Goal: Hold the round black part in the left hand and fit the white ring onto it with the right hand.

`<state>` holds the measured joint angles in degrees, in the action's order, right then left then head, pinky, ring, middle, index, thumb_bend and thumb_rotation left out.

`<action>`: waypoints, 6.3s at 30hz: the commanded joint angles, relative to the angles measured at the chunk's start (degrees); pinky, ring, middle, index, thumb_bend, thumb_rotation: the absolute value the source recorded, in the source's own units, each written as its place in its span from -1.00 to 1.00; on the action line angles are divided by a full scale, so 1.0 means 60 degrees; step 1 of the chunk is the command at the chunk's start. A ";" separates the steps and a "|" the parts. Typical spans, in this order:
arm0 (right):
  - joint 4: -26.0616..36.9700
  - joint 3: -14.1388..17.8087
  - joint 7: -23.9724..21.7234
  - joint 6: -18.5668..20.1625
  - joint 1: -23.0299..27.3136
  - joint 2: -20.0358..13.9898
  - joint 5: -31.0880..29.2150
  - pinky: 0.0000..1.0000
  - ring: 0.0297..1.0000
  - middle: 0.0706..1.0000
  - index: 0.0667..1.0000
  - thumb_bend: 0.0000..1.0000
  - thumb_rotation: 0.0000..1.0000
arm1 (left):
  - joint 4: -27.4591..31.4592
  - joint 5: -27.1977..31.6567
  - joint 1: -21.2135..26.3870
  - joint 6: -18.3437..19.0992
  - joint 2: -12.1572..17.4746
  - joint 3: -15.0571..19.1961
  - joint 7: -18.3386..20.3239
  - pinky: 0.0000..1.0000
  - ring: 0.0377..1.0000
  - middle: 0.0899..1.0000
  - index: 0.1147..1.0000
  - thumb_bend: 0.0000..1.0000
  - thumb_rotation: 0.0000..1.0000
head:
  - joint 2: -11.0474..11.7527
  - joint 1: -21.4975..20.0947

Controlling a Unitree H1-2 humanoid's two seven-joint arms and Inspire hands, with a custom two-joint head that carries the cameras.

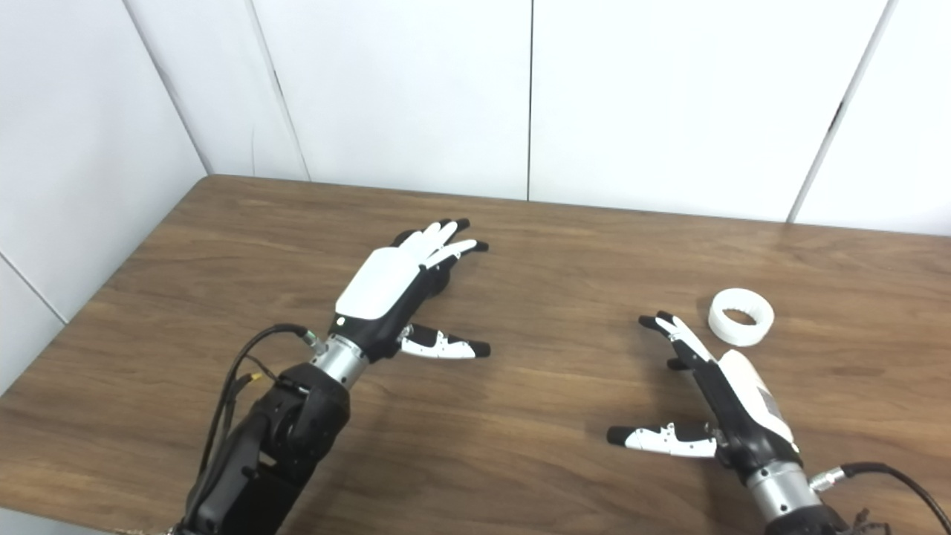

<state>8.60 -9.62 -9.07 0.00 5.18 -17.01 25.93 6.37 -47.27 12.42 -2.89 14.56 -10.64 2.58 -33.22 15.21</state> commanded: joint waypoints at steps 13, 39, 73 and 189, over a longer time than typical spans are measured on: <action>0.0133 0.0141 0.0055 -0.0029 0.0091 -0.0093 0.0001 0.55 0.83 0.91 0.78 0.90 -0.27 | -0.0068 -0.0284 0.1006 0.0178 0.0435 0.0542 -0.0647 0.83 1.00 1.00 0.68 0.83 -0.06 | -0.0047 -0.0001; 0.0088 0.0221 0.0071 -0.0175 0.0010 -0.0184 -0.0017 0.59 0.84 0.91 0.78 0.91 -0.23 | -0.1510 -0.0898 0.1718 0.1433 0.1159 0.0664 -0.0679 1.00 1.00 1.00 0.76 0.93 -0.07 | -0.0132 0.0039; 0.0532 0.0452 -0.0122 -0.0036 -0.0079 -0.0455 -0.0173 0.60 0.85 0.91 0.78 0.89 -0.27 | -0.4034 -0.0775 0.2364 0.2103 0.1365 -0.0229 -0.0968 1.00 1.00 1.00 0.69 1.00 0.15 | -0.0179 0.0029; 0.2286 0.0303 -0.0467 0.1568 0.0254 0.0043 0.0815 0.56 0.82 0.90 0.78 0.83 -0.23 | -0.1170 0.2230 -0.0288 -0.0310 0.0305 -0.2077 0.0490 1.00 1.00 1.00 0.21 0.99 -0.22 | -0.0882 -0.3586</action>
<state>18.89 -8.21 -12.23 9.45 4.03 -17.05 30.42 -1.97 -33.71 11.00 -3.70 15.11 -23.23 4.21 -38.50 -6.23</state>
